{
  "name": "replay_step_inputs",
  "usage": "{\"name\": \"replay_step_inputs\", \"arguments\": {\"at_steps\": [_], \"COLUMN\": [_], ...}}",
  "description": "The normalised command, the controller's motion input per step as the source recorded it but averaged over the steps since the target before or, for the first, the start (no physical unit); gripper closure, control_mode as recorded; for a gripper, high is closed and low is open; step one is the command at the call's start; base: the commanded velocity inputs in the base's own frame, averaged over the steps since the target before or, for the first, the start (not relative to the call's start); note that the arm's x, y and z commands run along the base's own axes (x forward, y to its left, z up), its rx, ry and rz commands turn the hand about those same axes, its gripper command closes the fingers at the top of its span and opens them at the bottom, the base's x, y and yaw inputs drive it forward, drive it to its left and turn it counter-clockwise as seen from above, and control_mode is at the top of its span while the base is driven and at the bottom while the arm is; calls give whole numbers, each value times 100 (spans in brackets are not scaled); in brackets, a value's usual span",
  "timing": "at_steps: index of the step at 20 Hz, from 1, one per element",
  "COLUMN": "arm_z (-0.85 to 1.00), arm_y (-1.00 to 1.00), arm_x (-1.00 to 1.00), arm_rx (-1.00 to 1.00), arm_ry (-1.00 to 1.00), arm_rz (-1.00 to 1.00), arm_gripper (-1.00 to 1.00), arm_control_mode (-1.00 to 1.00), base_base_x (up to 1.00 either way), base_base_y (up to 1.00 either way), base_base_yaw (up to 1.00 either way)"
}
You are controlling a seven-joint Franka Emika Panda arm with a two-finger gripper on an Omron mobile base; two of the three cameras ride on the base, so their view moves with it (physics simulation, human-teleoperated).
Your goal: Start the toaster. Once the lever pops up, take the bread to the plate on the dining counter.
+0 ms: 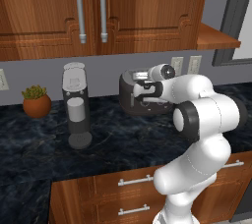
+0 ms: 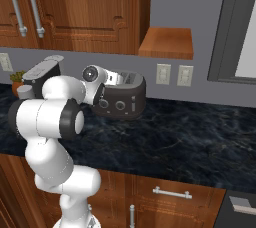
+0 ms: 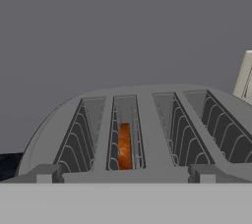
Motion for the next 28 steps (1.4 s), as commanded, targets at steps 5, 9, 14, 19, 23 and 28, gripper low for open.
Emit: {"name": "replay_step_inputs", "arguments": {"at_steps": [5, 9, 14, 19, 23, 28], "arm_z": [0, 0, 0, 0, 0, 0], "arm_y": [0, 0, 0, 0, 0, 0], "arm_x": [0, 0, 0, 0, 0, 0], "arm_rx": [0, 0, 0, 0, 0, 0], "arm_ry": [0, 0, 0, 0, 0, 0], "arm_rz": [0, 0, 0, 0, 0, 0], "arm_gripper": [-100, -100, -100, -100, -100, -100], "arm_control_mode": [-100, -100, -100, -100, -100, -100], "base_base_x": [0, 0, 0, 0, 0, 0], "base_base_y": [0, 0, 0, 0, 0, 0], "base_base_yaw": [0, 0, 0, 0, 0, 0]}}
